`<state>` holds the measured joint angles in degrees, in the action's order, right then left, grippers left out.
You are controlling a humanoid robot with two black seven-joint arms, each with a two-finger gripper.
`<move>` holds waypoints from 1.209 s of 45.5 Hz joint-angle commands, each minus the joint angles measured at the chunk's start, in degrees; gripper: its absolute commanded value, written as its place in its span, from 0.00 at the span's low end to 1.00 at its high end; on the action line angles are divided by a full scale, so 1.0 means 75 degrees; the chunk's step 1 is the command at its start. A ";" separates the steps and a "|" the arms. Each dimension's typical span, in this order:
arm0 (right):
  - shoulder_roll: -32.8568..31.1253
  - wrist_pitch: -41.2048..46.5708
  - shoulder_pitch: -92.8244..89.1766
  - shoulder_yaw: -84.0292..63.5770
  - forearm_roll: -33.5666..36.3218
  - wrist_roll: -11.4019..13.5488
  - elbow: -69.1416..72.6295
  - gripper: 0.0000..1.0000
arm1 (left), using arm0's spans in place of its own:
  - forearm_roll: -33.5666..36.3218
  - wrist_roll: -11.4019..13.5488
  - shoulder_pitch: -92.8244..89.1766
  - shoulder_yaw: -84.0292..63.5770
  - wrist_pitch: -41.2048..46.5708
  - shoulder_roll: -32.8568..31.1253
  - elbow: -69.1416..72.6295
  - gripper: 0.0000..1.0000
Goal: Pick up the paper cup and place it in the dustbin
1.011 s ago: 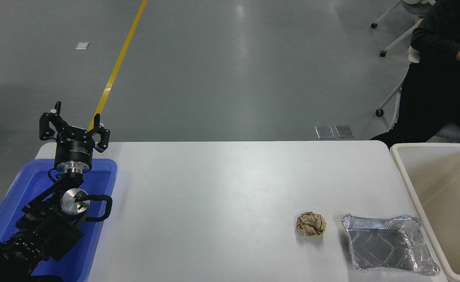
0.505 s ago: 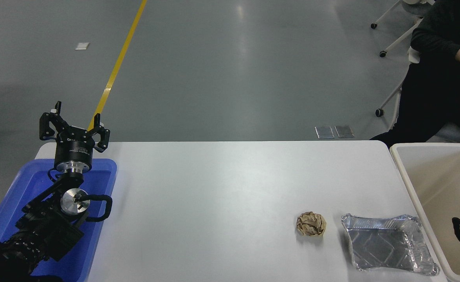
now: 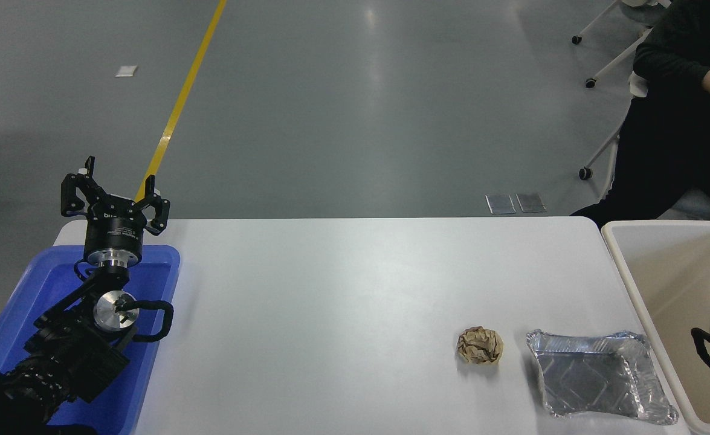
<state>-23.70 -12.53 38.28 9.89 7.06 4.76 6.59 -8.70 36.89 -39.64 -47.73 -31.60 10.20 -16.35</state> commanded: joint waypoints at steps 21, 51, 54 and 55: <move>-0.3601 0.0041 0.3014 -0.2710 -0.4246 -0.0002 0.5975 1.00 | 0.0000 -0.0008 0.0000 0.0012 -0.0006 0.0000 0.0000 0.99; -0.1564 0.0484 1.1089 -1.1713 -0.4282 -0.0131 1.0570 1.00 | 0.0000 0.0003 0.0000 0.0012 -0.0006 0.0000 0.0000 0.99; -0.1353 0.1117 1.1535 -1.1550 -0.4247 -0.0213 1.0676 1.00 | 0.0000 -0.0008 0.0000 0.0012 -0.0006 0.0000 0.0000 0.99; -0.1329 0.1317 1.1652 -1.1410 -0.4200 -0.0271 1.0723 1.00 | 0.0000 0.0003 0.0000 0.0012 -0.0006 0.0000 0.0000 0.99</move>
<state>-40.81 -10.52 109.09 -67.11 -24.83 4.19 78.09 -8.69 36.86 -39.64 -47.64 -31.64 10.21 -16.34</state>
